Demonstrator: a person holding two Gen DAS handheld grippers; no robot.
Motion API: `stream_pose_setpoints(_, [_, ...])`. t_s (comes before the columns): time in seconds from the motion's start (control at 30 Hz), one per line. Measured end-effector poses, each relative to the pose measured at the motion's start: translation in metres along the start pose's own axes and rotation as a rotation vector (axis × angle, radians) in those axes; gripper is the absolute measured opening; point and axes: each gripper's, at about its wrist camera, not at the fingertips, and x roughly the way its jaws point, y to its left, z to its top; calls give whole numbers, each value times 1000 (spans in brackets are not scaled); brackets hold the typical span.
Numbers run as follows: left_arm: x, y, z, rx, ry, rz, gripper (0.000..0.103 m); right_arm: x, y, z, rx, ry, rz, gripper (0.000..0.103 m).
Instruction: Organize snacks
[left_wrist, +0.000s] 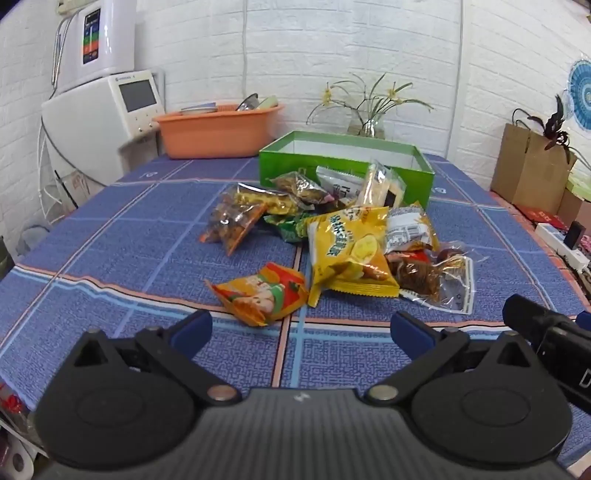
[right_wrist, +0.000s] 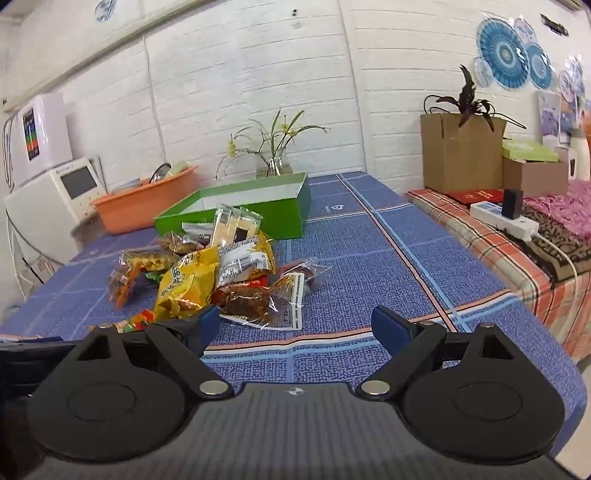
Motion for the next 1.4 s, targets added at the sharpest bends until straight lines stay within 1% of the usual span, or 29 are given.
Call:
stream_pose_setpoints(0.1, [3,-3,3,40,22,2,103,-9,-1,3,19,-38,-1,103])
stream_pose_setpoints(0.17, [6,-4,3,42,36,-10,103,-13,1,5,2,-63,-22,103])
stream_pose_setpoints(0.23, [9,-2,3,34,42,-26,103,-15,5,5,-16,-79,-18,103])
stream_pose_setpoints(0.27, [10,0,3,24,42,-23,103,-14,5,5,-21,-81,-10,103])
stream_pose_setpoints(0.37, [11,5,5,-3,41,0,102,-10,7,5,-25,-73,0,103])
stream_pose_setpoints(0.47, [12,8,6,-19,41,6,102,-10,7,4,-25,-72,7,103])
stream_pose_setpoints(0.63, [14,9,6,-16,52,1,103,-8,9,3,-36,-67,17,103])
stream_pose_setpoints(0.97, [18,12,6,-26,61,16,103,-4,8,2,-36,-49,31,103])
stream_pose_setpoints(1.13, [19,11,7,-17,77,18,103,-4,8,2,-36,-42,21,103])
stream_pose_setpoints(1.2, [20,12,7,-17,83,17,103,-4,8,2,-35,-43,50,103])
stream_pose_setpoints(1.3, [19,8,8,17,64,62,102,-6,9,2,-41,-52,55,103])
stream_pose_setpoints(1.4, [17,5,7,54,12,96,102,-7,9,3,-43,-57,46,103])
